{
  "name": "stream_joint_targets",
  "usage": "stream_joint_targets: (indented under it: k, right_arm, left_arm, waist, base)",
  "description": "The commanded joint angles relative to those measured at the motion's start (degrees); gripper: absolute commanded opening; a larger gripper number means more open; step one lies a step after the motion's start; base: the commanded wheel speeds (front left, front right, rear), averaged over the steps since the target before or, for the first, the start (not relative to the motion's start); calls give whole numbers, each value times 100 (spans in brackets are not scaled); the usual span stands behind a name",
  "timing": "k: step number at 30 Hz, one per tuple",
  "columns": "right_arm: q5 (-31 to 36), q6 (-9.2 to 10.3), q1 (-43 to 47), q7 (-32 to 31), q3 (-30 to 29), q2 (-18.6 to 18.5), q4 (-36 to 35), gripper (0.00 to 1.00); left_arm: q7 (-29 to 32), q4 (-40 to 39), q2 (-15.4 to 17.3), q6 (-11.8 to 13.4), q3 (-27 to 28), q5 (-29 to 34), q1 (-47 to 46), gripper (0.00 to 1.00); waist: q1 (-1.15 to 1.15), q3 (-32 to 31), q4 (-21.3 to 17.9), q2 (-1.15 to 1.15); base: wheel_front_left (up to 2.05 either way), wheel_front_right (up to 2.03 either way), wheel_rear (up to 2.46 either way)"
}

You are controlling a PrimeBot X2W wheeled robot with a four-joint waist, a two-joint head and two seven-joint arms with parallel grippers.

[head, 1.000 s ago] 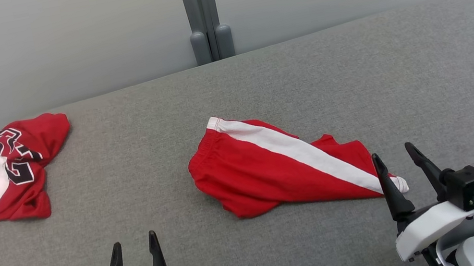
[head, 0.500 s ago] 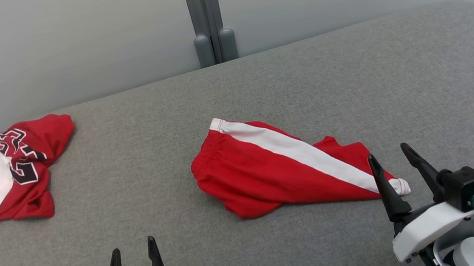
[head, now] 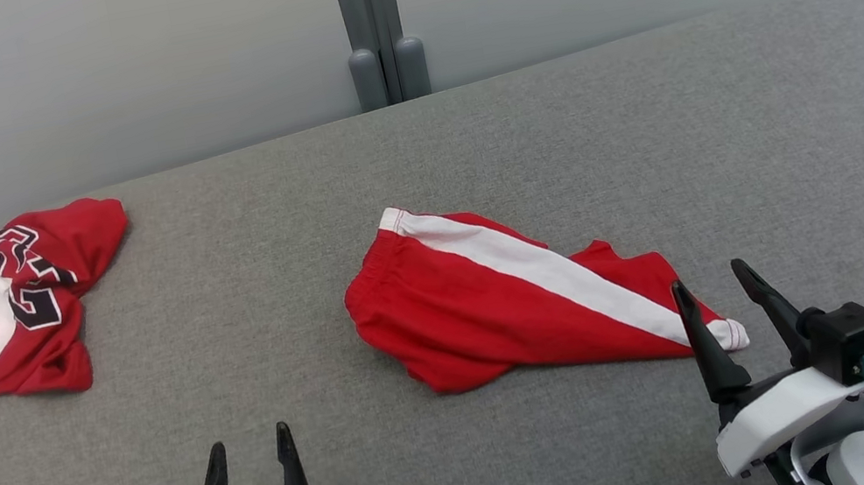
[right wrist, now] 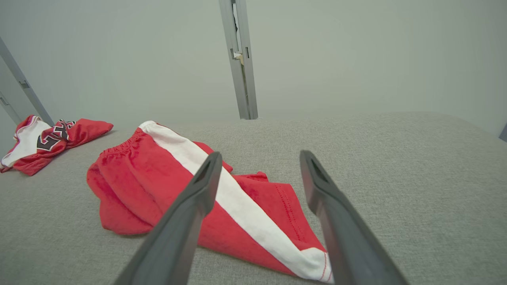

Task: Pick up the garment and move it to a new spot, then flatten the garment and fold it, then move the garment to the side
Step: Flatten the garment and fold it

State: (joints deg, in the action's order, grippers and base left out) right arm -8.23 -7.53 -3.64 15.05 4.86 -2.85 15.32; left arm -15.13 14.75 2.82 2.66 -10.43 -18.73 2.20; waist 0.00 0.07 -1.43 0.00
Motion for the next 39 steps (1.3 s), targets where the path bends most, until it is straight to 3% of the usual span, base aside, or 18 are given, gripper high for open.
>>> stream_joint_targets:
  k: [1, 6, 19, 35, 37, 39]
  right_arm:
    - [19, 8, -18, 19, -19, -8, -40, 100]
    - [35, 8, -148, 19, -79, -7, -73, 100]
    - [-57, 8, -550, 19, 72, -9, -74, 100]
    - [-28, 8, -654, 19, 4, -6, -78, 100]
    - [-12, 8, -634, 19, -23, -7, -86, 100]
    - [6, 8, -616, 19, -64, -7, -94, 100]
  left_arm:
    - [-2, 29, 28, -64, -44, 84, -207, 100]
    - [273, 174, 169, -215, -294, 354, -957, 100]
    - [2483, 1456, 44, -699, -1105, 114, -3559, 100]
    - [2927, 2577, 17, -506, -1366, -431, -4755, 100]
    - [2927, 2574, 17, -478, -1421, -472, -4759, 91]
    - [2911, 2551, 17, -456, -1463, -501, -4732, 72]
  waist:
    - [0, 85, -10, 0]
    - [0, 348, -36, 0]
    - [0, 1223, -484, 0]
    - [0, 1553, -777, 0]
    - [0, 1553, -766, 0]
    - [0, 1549, -744, 0]
  base:
    - [0, 0, 0]
    - [0, 0, 0]
    - [0, 0, 0]
    - [0, 0, 0]
    - [0, 0, 0]
    - [0, 0, 0]
